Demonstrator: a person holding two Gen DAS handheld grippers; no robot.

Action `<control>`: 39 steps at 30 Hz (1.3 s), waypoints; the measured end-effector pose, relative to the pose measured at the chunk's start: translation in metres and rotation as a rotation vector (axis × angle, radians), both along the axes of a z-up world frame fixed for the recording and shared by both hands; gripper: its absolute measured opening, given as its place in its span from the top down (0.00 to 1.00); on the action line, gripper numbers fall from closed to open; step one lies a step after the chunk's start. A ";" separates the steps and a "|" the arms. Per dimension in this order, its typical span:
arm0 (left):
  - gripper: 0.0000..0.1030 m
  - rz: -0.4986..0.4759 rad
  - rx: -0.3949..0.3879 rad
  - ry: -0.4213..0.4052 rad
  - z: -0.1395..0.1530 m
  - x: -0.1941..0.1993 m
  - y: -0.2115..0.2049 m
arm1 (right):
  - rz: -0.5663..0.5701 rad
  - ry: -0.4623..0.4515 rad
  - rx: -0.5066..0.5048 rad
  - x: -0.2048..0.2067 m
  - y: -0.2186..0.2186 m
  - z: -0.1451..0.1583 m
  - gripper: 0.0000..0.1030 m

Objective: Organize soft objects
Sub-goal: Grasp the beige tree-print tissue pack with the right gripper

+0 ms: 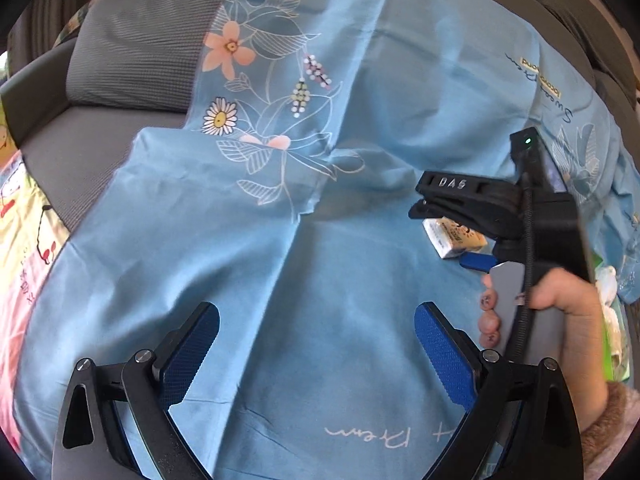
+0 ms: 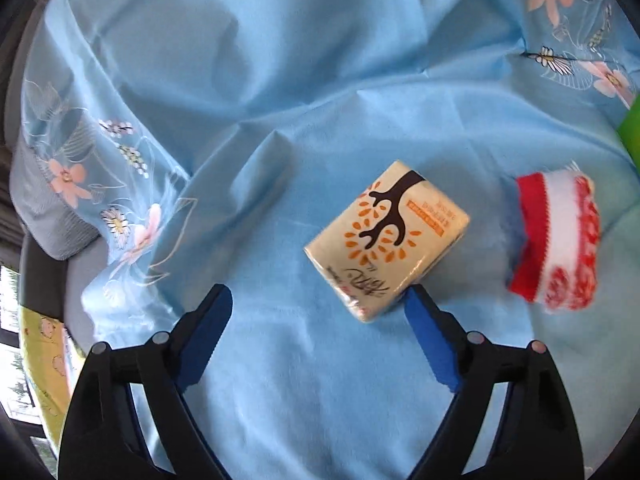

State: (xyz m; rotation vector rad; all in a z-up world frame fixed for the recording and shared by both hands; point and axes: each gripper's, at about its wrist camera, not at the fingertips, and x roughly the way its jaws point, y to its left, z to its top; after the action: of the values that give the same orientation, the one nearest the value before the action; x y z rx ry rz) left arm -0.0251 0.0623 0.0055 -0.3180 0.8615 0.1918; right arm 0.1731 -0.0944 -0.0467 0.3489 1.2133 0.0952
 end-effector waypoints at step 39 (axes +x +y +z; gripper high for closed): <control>0.05 -0.019 -0.193 0.050 -0.009 0.007 0.018 | 0.270 -0.059 -0.230 0.023 0.008 0.009 0.31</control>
State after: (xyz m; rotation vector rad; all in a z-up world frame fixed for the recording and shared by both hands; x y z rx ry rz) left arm -0.0185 0.0800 -0.0038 -0.4864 0.9347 0.0998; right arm 0.1958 -0.0862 -0.0381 -0.0197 1.1934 0.1952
